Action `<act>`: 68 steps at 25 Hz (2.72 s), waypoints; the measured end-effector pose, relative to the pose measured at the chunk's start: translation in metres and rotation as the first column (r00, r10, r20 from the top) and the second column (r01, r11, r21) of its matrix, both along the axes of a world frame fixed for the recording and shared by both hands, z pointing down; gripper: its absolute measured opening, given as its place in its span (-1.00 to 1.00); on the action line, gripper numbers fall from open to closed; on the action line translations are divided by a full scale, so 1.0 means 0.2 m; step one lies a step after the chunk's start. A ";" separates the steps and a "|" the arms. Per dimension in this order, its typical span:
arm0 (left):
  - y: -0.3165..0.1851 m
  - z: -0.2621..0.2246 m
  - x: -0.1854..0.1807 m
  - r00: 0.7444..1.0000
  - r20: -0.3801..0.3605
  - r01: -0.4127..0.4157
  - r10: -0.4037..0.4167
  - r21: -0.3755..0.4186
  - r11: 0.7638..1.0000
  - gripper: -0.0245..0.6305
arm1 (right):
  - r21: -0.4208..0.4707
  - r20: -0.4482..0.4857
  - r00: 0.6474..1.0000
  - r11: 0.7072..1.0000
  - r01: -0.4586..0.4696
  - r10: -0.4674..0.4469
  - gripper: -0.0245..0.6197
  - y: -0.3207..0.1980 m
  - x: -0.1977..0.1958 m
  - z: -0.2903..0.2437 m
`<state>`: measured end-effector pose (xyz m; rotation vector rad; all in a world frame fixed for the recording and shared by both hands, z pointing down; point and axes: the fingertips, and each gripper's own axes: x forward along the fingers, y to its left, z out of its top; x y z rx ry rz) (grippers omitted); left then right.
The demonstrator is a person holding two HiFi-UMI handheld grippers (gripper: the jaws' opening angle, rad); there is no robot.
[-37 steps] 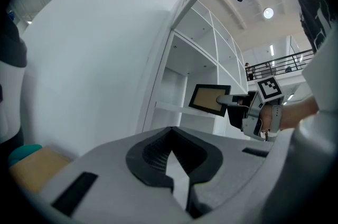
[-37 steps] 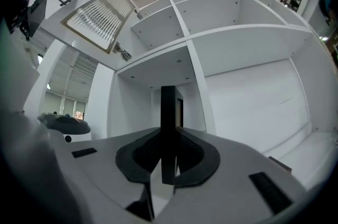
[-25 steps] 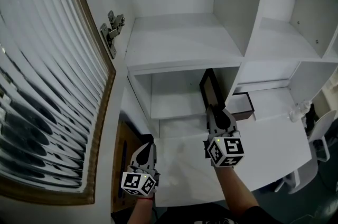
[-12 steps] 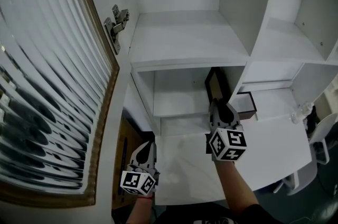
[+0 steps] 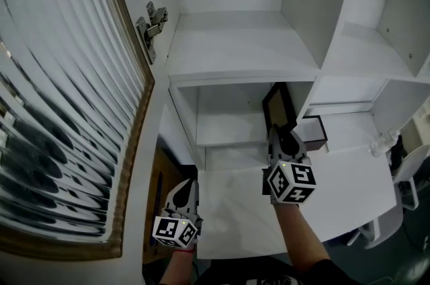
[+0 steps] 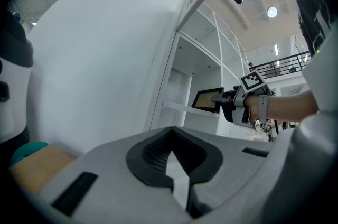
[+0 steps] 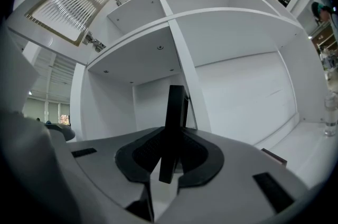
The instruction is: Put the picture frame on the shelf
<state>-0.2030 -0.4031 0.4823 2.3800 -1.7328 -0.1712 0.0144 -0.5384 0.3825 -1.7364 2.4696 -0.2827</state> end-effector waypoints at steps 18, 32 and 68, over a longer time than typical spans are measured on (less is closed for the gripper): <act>-0.04 0.05 -0.01 1.000 -0.015 -0.025 0.025 0.000 1.000 -0.92 | -0.002 -0.009 0.999 0.999 0.038 -0.038 -0.71 0.03 -0.04 0.05; -0.07 0.08 -0.04 0.999 -0.024 -0.030 0.030 0.000 1.000 -0.92 | -0.017 -0.027 0.999 1.000 0.019 -0.019 -0.69 -0.01 -0.07 0.09; -0.02 0.08 -0.03 0.999 -0.023 -0.023 0.023 -0.006 1.000 -0.92 | -0.054 0.076 0.996 0.997 0.054 -0.050 -0.60 0.06 -0.05 0.12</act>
